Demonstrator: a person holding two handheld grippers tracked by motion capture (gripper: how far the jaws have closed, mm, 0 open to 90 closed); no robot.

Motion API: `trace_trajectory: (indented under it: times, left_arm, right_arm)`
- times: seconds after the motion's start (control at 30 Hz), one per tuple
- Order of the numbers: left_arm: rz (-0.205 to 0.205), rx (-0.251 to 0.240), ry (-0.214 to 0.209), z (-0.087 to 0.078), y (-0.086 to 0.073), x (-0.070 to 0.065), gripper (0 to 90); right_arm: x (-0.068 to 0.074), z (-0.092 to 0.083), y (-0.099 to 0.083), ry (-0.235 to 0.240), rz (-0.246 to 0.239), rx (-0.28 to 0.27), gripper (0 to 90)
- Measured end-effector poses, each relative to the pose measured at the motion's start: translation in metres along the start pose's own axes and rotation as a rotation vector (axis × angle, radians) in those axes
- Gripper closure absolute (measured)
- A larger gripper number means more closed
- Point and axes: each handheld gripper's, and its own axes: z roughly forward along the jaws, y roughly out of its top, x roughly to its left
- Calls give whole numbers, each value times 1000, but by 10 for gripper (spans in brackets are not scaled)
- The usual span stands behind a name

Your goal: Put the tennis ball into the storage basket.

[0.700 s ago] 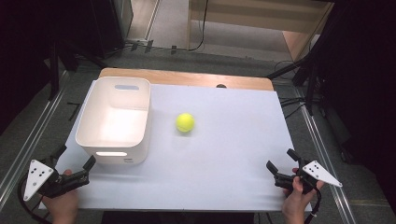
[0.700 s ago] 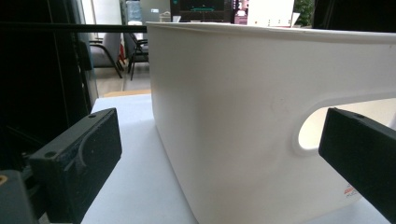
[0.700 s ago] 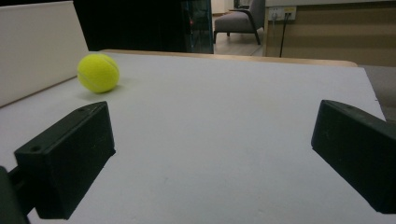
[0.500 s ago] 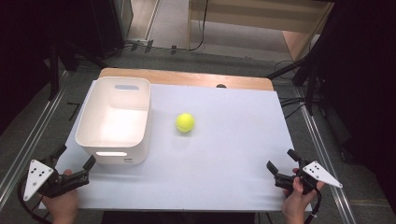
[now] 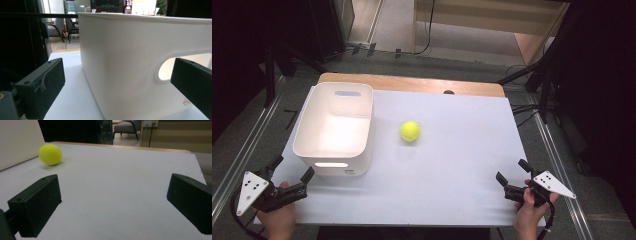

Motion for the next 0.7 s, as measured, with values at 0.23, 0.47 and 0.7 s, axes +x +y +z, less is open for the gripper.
trace_trajectory:
  times: [0.23, 0.47, 0.7]
  left_arm:
    - [-7, 4, 6, 1, 0, 0, 0]
    - [0, 5, 1, 1, 0, 0, 0]
    - [1, 3, -2, 1, 0, 0, 0]
  right_arm:
    - [3, 6, 8, 16, -10, 25, 0]
    - [11, 14, 26, 38, -48, 25, 0]
    - [20, 27, 43, 90, -54, 10, 0]
